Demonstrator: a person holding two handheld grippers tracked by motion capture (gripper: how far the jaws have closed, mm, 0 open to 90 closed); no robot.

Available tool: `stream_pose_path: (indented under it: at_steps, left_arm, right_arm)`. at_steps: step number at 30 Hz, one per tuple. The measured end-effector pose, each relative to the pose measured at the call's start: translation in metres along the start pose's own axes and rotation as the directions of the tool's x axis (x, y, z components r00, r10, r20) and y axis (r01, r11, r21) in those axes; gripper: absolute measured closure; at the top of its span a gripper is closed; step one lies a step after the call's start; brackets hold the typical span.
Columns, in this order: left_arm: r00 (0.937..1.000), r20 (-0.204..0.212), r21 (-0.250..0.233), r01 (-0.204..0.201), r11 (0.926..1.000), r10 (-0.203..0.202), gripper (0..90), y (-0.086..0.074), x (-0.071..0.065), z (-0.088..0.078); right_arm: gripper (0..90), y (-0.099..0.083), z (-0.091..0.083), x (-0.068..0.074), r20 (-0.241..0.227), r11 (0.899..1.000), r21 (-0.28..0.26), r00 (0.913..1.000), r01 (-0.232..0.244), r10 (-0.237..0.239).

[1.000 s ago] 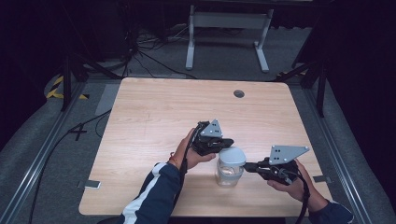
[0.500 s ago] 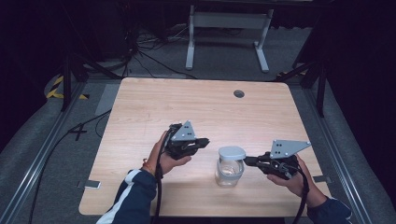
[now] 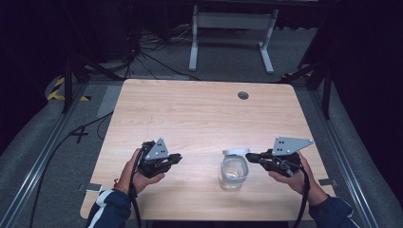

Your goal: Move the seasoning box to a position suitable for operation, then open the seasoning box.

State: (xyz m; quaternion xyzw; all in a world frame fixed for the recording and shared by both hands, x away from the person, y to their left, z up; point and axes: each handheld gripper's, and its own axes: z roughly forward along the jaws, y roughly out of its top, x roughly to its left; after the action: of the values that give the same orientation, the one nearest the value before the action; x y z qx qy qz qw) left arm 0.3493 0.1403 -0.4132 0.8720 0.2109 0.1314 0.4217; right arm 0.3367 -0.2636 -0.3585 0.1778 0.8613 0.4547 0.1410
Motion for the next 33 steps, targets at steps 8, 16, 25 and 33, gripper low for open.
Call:
stream_pose_path:
  at_steps: [8,16,25,33]
  left_arm:
    - [0.9986,-0.034,0.019,0.041,0.999,-0.04,82.6,-0.033,-0.002,-0.013]
    - [0.9945,-0.037,-0.017,0.097,0.9951,-0.098,81.6,-0.048,-0.003,-0.024]
    - [0.9955,-0.05,0.037,0.083,0.9959,-0.081,80.5,-0.058,-0.005,-0.021]
    - [0.9877,-0.115,0.068,0.114,0.9911,-0.106,61.1,-0.074,0.003,-0.021]
  right_arm:
    - [89.9,0.001,0.002,-0.008,0.021,1.0,-0.005,0.9998,-0.005,0.005]
    - [89.9,0.001,-0.001,-0.009,0.031,1.0,-0.007,0.9995,0.006,-0.006]
    - [89.9,0.001,-0.004,-0.01,0.048,1.0,-0.007,0.9988,0.011,-0.01]
    - [89.8,-0.003,-0.008,-0.01,0.049,1.0,-0.004,0.9988,0.004,-0.004]
